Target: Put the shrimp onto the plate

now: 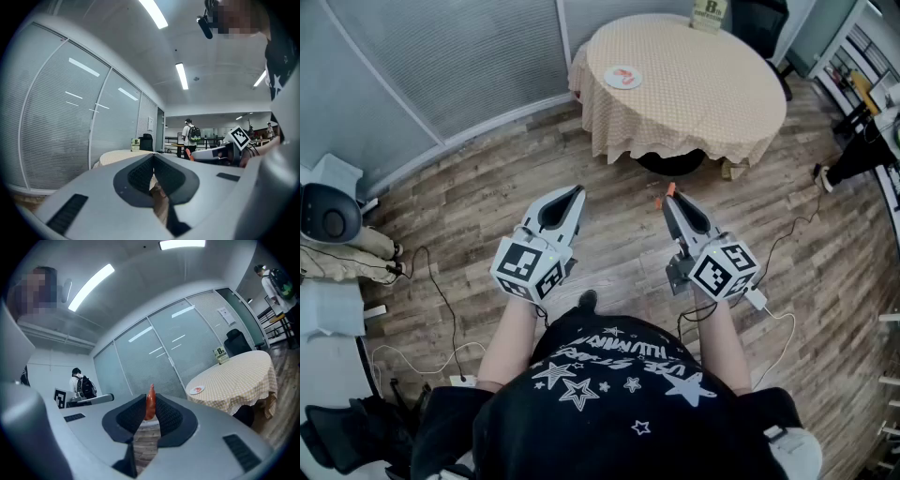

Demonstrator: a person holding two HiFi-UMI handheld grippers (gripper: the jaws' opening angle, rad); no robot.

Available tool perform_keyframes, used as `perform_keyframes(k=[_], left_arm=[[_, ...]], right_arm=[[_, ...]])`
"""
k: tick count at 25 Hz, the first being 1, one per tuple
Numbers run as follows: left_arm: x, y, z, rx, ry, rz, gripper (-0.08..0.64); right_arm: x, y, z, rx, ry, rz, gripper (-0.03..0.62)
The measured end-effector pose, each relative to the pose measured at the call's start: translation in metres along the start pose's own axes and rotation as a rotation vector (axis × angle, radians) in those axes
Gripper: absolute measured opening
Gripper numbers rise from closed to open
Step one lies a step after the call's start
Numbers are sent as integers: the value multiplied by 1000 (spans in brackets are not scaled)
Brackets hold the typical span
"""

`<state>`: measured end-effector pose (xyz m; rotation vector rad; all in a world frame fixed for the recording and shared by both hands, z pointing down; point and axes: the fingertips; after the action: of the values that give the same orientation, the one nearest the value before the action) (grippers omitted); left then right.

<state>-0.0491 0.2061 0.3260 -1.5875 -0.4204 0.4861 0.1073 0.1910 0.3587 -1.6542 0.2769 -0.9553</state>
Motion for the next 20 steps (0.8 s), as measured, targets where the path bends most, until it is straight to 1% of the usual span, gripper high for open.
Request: perform_keyframes(k=[6, 12, 16, 20], left_arm=[[2, -4, -4, 1, -22, 8, 8], [-9, -14, -19, -16, -85, 15, 8], [-29, -9, -26, -2, -118, 13, 8], [-57, -12, -25, -6, -126, 33, 8]], right_arm=[[2, -6, 0, -8, -16, 3, 72], [4, -11, -11, -2, -63, 2, 72], [4, -4, -32, 18, -95, 20, 72], [1, -2, -54, 34, -115, 15, 72]])
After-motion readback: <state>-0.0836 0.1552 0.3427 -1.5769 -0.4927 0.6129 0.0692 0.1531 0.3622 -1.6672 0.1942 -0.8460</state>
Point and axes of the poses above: the fingertips, and each gripper's own axes: z backward along the fingers, x to its right, y out of its top
